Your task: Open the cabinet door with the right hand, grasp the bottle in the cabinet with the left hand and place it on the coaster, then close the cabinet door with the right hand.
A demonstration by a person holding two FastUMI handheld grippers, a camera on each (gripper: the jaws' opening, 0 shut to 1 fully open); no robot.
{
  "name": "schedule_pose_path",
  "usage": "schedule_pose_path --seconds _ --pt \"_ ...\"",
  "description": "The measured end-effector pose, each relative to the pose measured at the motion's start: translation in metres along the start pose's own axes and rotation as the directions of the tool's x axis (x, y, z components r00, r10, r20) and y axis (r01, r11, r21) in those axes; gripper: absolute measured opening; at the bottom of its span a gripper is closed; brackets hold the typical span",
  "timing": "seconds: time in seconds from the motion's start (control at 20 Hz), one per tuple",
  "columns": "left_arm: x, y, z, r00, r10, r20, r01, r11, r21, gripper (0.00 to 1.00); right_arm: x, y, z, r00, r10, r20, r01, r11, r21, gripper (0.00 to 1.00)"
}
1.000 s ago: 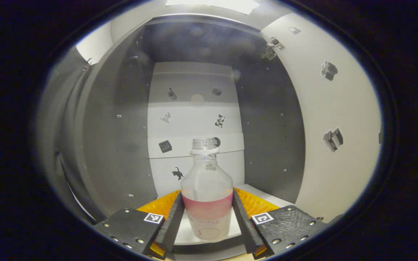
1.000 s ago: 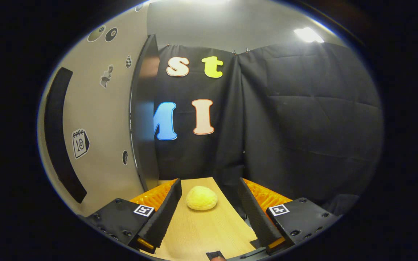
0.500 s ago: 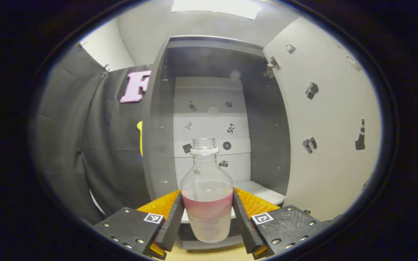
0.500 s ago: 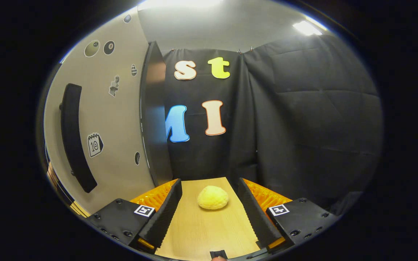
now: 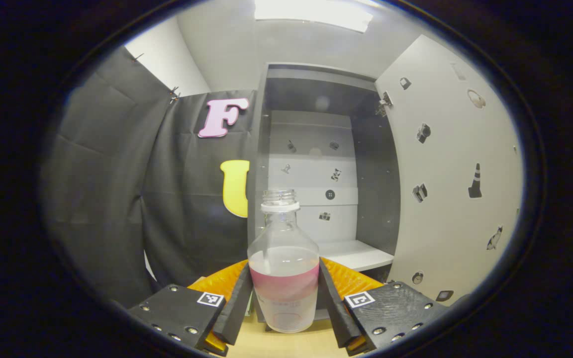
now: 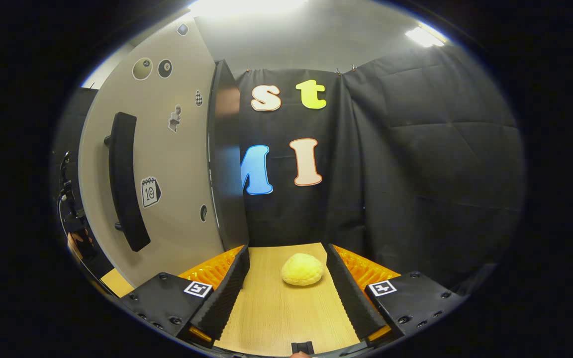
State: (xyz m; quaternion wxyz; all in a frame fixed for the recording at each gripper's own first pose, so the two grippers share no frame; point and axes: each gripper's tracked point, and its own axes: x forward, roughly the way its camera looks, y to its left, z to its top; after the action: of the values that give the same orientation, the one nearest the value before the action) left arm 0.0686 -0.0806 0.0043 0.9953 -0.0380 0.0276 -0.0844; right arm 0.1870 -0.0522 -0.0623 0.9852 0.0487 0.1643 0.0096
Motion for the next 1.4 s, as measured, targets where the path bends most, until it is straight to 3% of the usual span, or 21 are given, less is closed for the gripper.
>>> schedule_pose_path --seconds 0.4,0.85,1.25,1.3,1.4 --pt "-0.050 0.041 -0.054 0.996 0.085 -0.032 -0.087 0.995 -0.040 0.70 -0.008 0.016 -0.008 0.999 0.040 -0.013 -0.040 0.999 -0.033 0.98" --pt "-0.092 0.061 -0.137 0.991 0.101 -0.083 -0.107 0.992 -0.070 0.70 -0.012 0.025 -0.018 0.999 0.031 -0.035 -0.033 0.998 -0.049 0.98" --pt "-0.102 0.080 -0.218 0.976 0.131 -0.174 -0.145 0.987 -0.067 0.70 -0.016 0.024 -0.034 0.997 -0.005 -0.073 -0.001 0.997 -0.075 0.98" --pt "-0.102 0.082 -0.229 0.973 0.135 -0.189 -0.151 0.986 -0.068 0.73 -0.016 0.024 -0.036 0.997 -0.009 -0.080 0.002 0.997 -0.082 0.93" --pt "-0.100 0.084 -0.247 0.967 0.142 -0.211 -0.160 0.985 -0.069 0.70 -0.016 0.024 -0.040 0.995 -0.015 -0.097 0.005 0.995 -0.100 0.98"
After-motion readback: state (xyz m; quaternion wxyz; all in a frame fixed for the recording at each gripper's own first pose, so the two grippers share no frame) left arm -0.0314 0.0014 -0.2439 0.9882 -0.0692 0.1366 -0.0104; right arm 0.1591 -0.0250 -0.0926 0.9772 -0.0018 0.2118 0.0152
